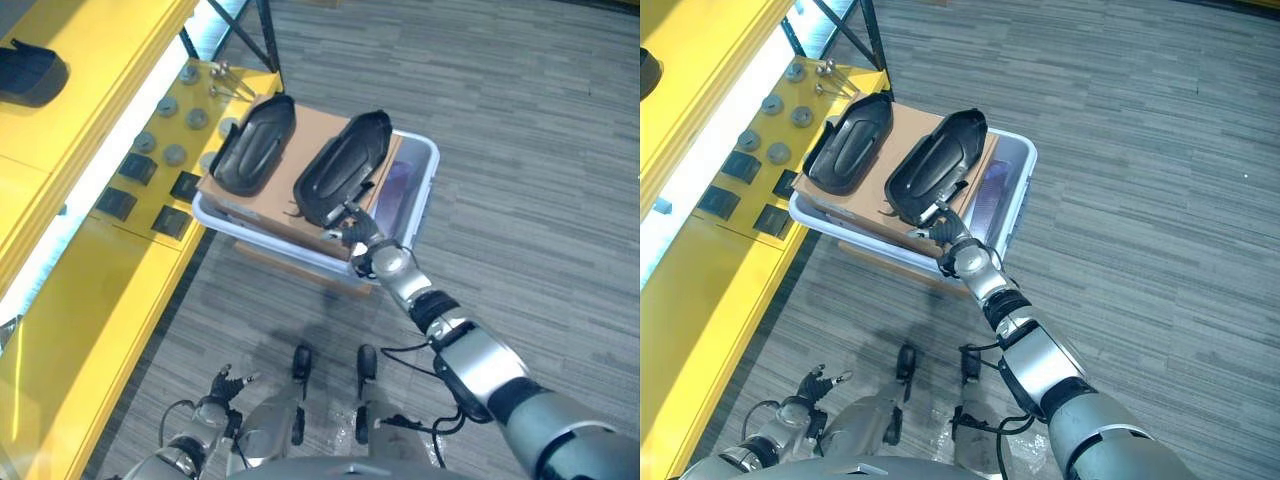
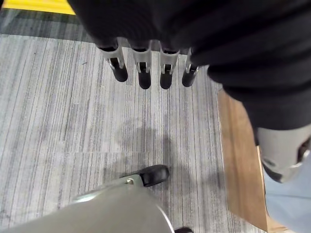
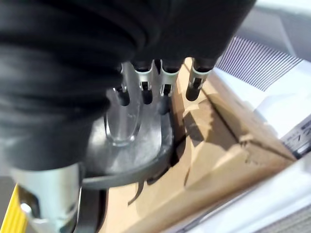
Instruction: Move parts from the plastic box to the shelf.
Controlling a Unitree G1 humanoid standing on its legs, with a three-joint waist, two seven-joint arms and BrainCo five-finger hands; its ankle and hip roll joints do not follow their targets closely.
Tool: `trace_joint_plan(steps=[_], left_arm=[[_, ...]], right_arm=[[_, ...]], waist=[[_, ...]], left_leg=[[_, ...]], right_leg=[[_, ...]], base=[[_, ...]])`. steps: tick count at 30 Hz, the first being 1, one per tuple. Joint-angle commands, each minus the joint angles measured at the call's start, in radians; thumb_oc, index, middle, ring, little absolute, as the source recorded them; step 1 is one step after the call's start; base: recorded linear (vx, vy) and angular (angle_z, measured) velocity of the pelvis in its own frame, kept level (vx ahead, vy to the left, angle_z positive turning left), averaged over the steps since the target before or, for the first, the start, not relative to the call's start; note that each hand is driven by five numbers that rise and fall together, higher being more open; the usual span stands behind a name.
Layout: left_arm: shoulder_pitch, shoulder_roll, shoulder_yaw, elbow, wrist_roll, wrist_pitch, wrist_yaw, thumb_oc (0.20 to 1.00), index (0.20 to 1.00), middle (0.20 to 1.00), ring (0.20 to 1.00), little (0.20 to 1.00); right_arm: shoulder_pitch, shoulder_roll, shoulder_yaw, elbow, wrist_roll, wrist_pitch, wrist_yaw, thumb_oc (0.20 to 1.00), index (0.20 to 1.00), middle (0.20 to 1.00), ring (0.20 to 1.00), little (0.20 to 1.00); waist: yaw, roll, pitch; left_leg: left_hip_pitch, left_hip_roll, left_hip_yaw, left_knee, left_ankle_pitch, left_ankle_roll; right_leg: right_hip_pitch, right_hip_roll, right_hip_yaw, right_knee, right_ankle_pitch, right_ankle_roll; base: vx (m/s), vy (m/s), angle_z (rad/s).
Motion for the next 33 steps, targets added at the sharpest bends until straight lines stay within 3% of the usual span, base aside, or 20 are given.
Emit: trace_joint_plan(steps=[1, 17, 22, 25, 33], left_arm=[[-0.053, 0.007, -0.05, 0.069, 0.006, 0.002, -0.002, 1.0, 1.0, 1.0, 1.0, 1.0], [-0.024, 0.001, 0.015, 0.086, 0.021, 0.022, -0.007, 1.0, 1.0, 1.0, 1.0, 1.0], [-0.023, -0.011, 0.023, 0.073, 0.029, 0.017, 0.014, 1.0, 1.0, 1.0, 1.0, 1.0], [-0.034, -0.014, 0.019, 0.059, 0.029, 0.009, 0.042, 1.0, 1.0, 1.0, 1.0, 1.0], [-0.05, -0.008, 0.003, 0.061, 0.007, 0.01, 0.07, 1.0, 1.0, 1.0, 1.0, 1.0]], right_arm=[[-0.045, -0.014, 0.008, 0.063, 0.012, 0.021, -0.034, 1.0, 1.0, 1.0, 1.0, 1.0], [0.019, -0.142, 0.006, -0.281, -0.076, 0.015, -0.019, 1.0, 1.0, 1.0, 1.0, 1.0], [0.083, -0.168, -0.065, -0.442, -0.181, -0.022, -0.128, 1.0, 1.0, 1.0, 1.0, 1.0], [0.078, -0.169, -0.114, -0.428, -0.266, -0.012, -0.244, 1.0, 1.0, 1.0, 1.0, 1.0], [-0.054, -0.127, -0.125, -0.237, -0.249, 0.051, -0.304, 1.0, 1.0, 1.0, 1.0, 1.0]], waist=[[0.017, -0.027, -0.006], [-0.03, -0.06, -0.008], [-0.036, -0.055, -0.002], [-0.031, -0.046, 0.006], [-0.003, -0.041, 0.017]], left_leg=[[-0.011, 0.058, 0.036, -0.003, -0.026, -0.071], [0.015, 0.074, 0.067, -0.003, -0.032, -0.075], [0.015, 0.074, 0.07, -0.003, -0.034, -0.072], [0.01, 0.07, 0.065, -0.003, -0.035, -0.07], [-0.004, 0.057, 0.051, -0.003, -0.034, -0.063]], right_leg=[[0.085, -0.055, 0.034, 0.053, -0.167, 0.066], [0.088, -0.046, 0.059, 0.063, -0.167, 0.061], [0.085, -0.047, 0.063, 0.064, -0.168, 0.063], [0.081, -0.049, 0.062, 0.064, -0.166, 0.067], [0.073, -0.058, 0.05, 0.065, -0.16, 0.073]], base=[[0.0, 0.0, 0.0], [0.0, -0.003, -0.05], [0.0, 0.003, -0.01], [0.0, 0.0, 0.0], [0.01, 0.008, 0.01]])
